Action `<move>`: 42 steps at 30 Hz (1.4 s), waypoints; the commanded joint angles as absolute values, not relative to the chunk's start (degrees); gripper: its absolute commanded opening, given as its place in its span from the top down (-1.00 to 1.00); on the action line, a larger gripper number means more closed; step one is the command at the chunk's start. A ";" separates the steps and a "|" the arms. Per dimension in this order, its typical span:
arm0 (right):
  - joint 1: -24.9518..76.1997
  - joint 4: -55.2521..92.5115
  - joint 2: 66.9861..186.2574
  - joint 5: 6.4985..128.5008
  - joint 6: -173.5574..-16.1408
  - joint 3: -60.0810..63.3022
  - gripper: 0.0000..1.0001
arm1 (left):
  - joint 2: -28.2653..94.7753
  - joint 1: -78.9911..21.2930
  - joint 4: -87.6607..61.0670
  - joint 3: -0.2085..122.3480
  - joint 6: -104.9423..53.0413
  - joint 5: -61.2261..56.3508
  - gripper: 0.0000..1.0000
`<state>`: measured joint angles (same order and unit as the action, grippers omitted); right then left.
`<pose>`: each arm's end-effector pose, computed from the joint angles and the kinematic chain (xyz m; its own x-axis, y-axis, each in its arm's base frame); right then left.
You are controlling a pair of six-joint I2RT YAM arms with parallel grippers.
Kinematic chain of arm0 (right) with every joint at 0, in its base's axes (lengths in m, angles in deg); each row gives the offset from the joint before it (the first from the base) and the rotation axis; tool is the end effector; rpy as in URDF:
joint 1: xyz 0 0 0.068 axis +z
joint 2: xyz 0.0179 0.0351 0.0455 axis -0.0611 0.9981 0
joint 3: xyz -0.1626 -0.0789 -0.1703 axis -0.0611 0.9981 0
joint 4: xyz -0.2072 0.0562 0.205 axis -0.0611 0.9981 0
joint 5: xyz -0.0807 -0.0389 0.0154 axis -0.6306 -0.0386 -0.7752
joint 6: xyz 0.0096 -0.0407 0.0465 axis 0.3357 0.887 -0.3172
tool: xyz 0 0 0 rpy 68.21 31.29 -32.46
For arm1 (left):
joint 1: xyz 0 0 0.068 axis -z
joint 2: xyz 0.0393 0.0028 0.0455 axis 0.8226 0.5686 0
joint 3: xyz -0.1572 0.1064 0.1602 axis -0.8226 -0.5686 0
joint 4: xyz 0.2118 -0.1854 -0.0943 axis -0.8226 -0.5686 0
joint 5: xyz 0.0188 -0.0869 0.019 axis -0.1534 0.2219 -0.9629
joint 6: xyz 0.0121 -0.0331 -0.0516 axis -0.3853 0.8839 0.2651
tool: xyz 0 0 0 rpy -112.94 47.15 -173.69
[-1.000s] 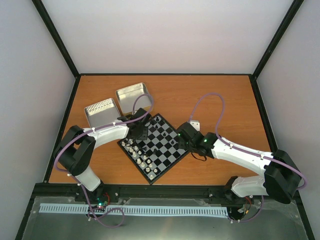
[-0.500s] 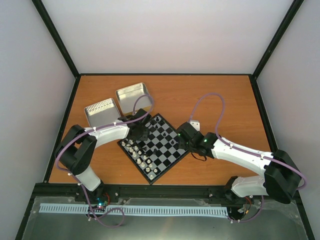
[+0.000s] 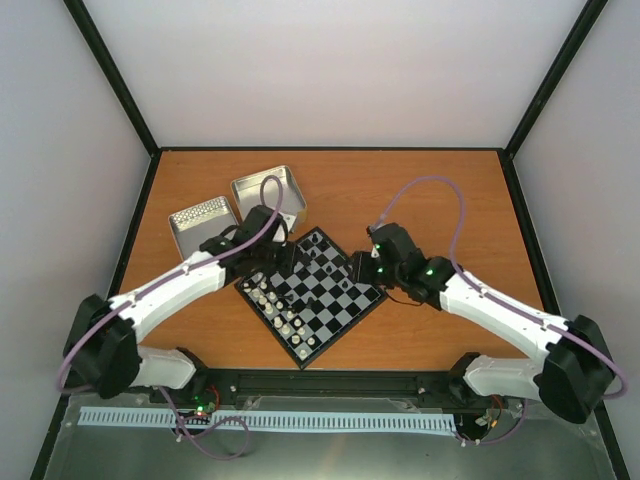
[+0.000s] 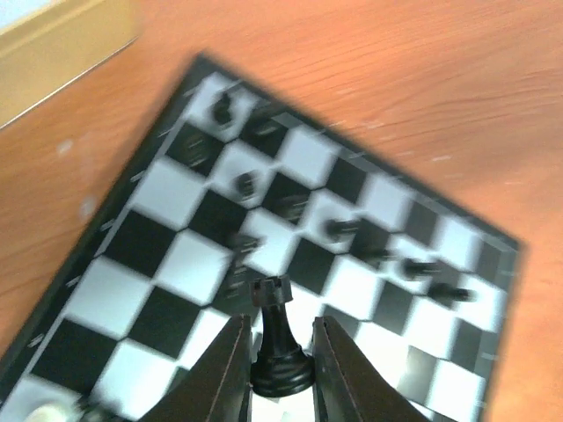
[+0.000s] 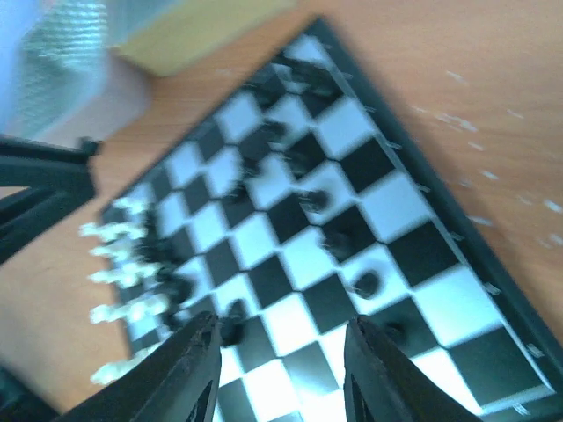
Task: Set up the chess pieces on the board
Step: Pick up the chess piece from the chessboard, then place the chess piece on the chessboard.
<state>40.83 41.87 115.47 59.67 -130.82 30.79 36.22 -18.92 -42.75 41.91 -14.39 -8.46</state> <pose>0.2173 0.2120 0.1906 -0.8594 0.1100 -0.4993 -0.1545 0.8750 0.4588 0.2616 -0.1955 0.1838 -0.8293 0.1240 -0.5449 0.3116 0.9120 -0.2667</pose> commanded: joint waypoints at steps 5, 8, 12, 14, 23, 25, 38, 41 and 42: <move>36.14 30.16 109.48 84.67 -127.85 26.05 0.02 | 26.55 -19.14 -32.68 43.22 -26.45 24.08 0.80; 35.80 29.17 108.29 86.83 -128.78 24.70 -0.04 | 24.95 -19.14 -31.90 43.99 -28.43 29.65 0.78; 35.78 27.58 107.87 90.09 -130.04 23.41 -0.05 | 23.13 -19.14 -32.19 44.54 -31.08 35.38 0.78; 35.80 27.51 108.22 91.25 -130.51 23.03 -0.05 | 22.15 -19.14 -32.25 44.47 -31.85 36.60 0.78; 35.78 25.31 108.46 95.41 -133.45 26.05 0.05 | 21.29 -19.14 -31.78 44.55 -32.67 37.94 0.77; 35.78 22.94 108.76 97.25 -134.95 27.08 0.10 | 21.52 -19.14 -31.83 44.61 -32.70 37.67 0.77; 35.78 16.24 108.27 100.67 -140.71 32.02 0.80 | 22.42 -19.13 -31.79 44.84 -32.69 34.38 0.73; 35.78 17.22 107.91 98.36 -139.74 31.99 0.93 | 22.69 -19.14 -32.28 44.99 -32.19 32.29 0.39; 35.78 18.50 107.74 96.80 -138.94 31.82 0.94 | 22.86 -19.12 -32.58 44.98 -32.17 31.02 0.18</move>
